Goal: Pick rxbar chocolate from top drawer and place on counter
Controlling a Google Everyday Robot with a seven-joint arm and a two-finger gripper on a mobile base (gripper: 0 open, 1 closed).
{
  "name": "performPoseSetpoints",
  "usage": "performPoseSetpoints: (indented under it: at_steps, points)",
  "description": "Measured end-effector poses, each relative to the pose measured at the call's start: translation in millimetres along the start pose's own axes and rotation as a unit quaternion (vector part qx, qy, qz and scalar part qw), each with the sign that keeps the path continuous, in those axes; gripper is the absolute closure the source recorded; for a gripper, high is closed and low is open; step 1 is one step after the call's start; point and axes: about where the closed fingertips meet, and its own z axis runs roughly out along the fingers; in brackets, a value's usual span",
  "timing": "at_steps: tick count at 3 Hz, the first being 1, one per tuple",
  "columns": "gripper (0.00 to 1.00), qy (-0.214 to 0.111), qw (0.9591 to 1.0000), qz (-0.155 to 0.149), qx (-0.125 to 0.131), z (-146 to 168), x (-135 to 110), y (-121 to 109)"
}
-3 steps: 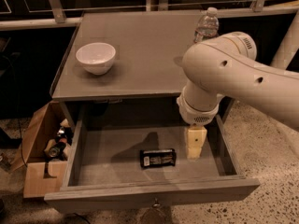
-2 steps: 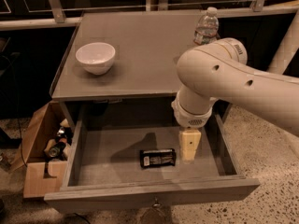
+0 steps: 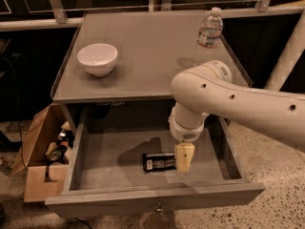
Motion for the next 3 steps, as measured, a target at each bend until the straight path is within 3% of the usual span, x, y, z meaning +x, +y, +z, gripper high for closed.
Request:
performPoseSetpoints:
  at_steps: [1,3]
  points:
    - [0.0,0.0,1.0,0.0,0.0,0.3,0.0,0.1]
    - [0.0,-0.013,0.9992,0.014,-0.035,49.4,-14.1,-5.5]
